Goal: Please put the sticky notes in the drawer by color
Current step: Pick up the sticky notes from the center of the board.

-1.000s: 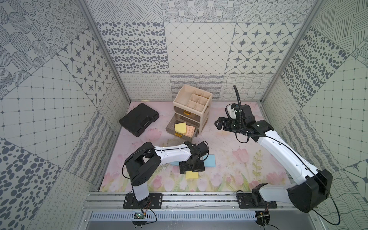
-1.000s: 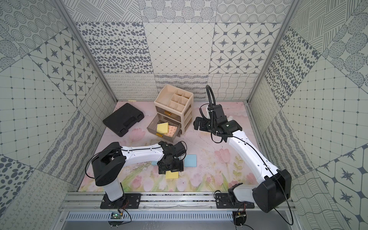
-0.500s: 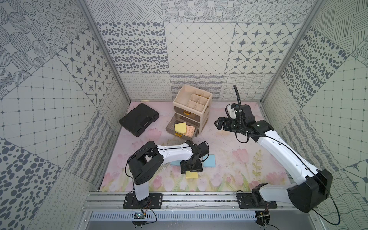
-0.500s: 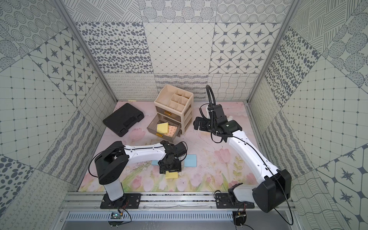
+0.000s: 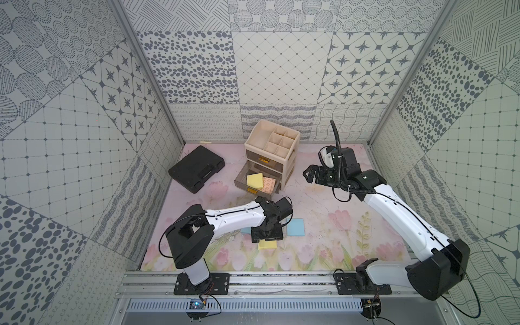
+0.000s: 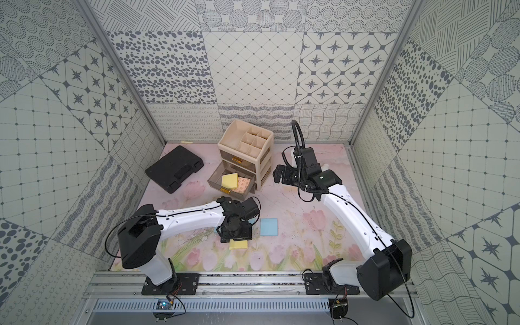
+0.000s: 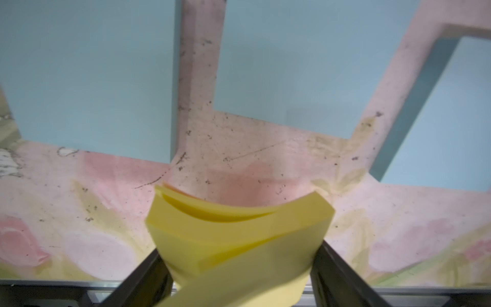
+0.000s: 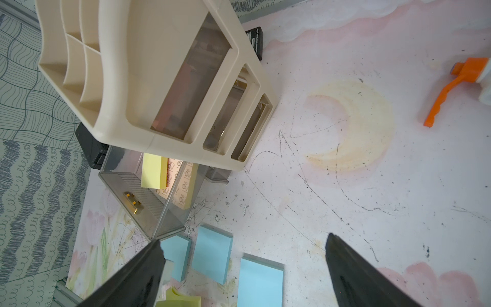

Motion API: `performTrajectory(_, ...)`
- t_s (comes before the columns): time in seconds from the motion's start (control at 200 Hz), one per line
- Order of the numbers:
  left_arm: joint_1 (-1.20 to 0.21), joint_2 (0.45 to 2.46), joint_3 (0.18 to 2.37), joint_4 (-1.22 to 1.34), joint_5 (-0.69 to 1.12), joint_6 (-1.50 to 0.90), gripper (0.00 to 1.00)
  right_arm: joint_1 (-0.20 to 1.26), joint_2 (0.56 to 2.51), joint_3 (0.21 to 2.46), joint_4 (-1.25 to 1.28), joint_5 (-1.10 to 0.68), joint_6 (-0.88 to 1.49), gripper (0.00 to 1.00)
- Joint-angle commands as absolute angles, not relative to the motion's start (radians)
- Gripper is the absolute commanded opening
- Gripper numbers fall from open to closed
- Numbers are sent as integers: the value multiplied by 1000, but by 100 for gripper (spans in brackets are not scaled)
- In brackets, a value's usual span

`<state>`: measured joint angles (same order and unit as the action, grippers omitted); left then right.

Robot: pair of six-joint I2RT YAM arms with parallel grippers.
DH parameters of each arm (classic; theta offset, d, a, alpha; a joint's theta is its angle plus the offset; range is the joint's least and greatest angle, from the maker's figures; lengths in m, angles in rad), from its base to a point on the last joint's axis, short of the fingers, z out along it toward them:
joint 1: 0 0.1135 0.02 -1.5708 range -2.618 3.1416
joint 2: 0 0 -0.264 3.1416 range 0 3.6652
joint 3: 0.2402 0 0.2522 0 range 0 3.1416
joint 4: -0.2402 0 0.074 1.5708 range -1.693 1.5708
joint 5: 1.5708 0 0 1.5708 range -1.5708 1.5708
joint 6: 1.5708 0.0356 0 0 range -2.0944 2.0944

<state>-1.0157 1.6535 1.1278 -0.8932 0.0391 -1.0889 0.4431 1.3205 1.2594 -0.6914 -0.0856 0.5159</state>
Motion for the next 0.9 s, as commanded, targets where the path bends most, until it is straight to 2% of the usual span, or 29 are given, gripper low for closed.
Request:
performTrajectory(0.0,-993,1565,1193,-1037,-3,-1086,80,442,1316,1274,-655,-97,514,99)
performTrajectory(0.29,-782,1463,1455,-1192,-15,-944,80,442,1317,1302,-658,-98,509,99)
performTrajectory(0.53,-623,1569,1684,-1199,41,-828,80,442,1309,1299,-660,-97,505,99)
performTrajectory(0.89,-480,1686,1737,-1016,191,-837,80,443,1309,1295,-673,-83,492,99)
